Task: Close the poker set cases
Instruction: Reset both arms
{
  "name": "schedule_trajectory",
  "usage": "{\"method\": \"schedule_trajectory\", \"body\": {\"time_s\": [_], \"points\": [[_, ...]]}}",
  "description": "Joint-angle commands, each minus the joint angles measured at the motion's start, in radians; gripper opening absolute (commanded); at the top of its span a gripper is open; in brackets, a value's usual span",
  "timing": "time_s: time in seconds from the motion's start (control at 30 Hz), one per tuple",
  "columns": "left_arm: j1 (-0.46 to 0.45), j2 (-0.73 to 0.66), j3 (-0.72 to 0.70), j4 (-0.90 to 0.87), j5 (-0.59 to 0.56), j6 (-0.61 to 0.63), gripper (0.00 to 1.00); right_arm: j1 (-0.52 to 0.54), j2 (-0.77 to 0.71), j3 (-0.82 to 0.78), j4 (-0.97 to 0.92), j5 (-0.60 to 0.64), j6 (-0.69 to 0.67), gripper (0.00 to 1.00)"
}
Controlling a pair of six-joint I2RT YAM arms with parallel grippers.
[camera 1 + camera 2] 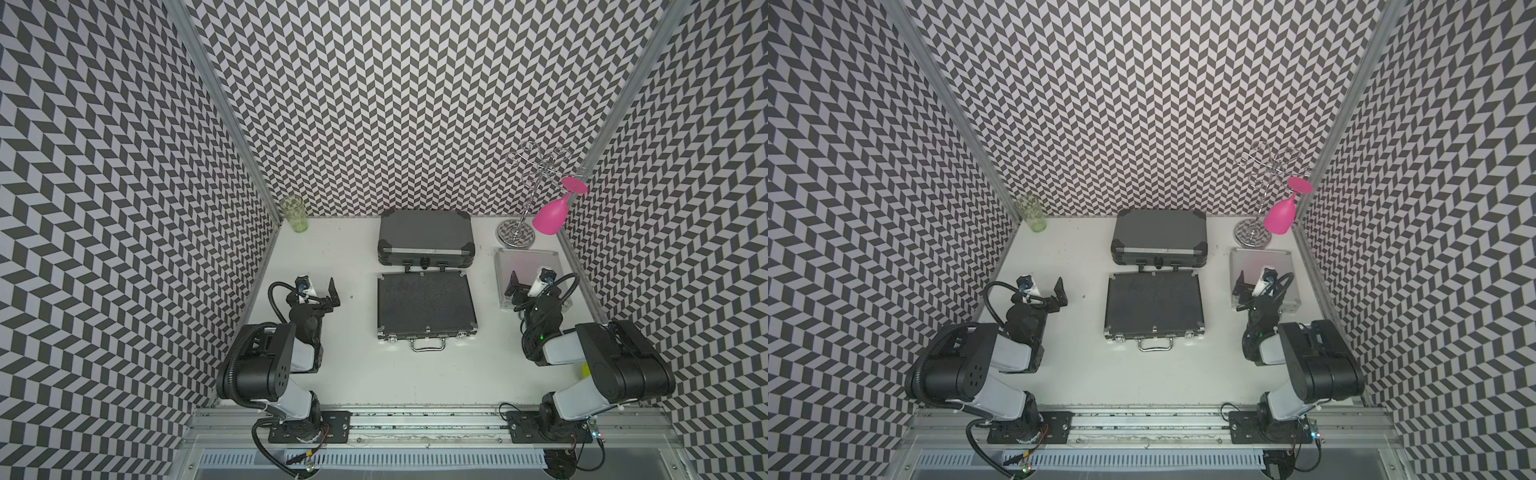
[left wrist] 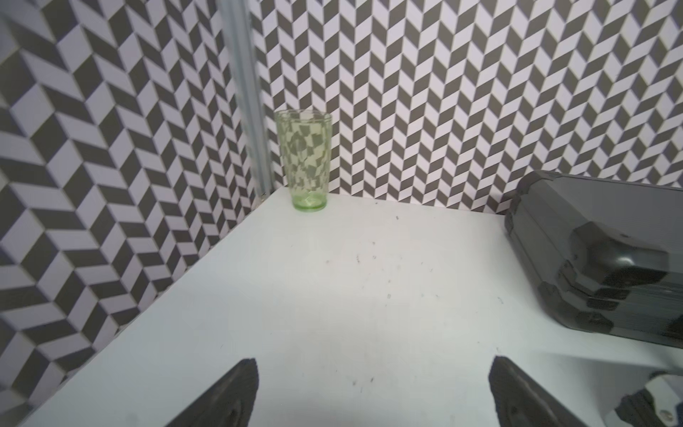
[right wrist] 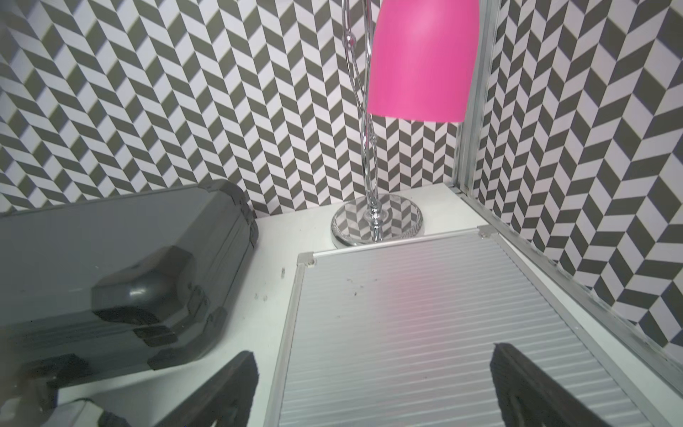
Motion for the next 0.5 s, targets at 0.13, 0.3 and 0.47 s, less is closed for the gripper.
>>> {"method": "schedule_trajectory", "body": {"time_s": [0.13, 0.3, 0.47], "points": [[-0.005, 0.005, 0.049, -0.015, 0.059, 0.048, 1.0, 0.006, 0.007, -0.023, 0.11, 0.013, -0.028, 0.99], [-0.006, 0.0, 0.052, -0.032, 0.059, 0.049, 1.0, 0.006, 0.014, -0.025, 0.122, 0.019, -0.024, 0.99], [-0.018, -0.003, 0.052, -0.037, 0.038, 0.058, 1.0, 0.006, 0.014, -0.031, 0.135, 0.017, -0.025, 0.99]]}}
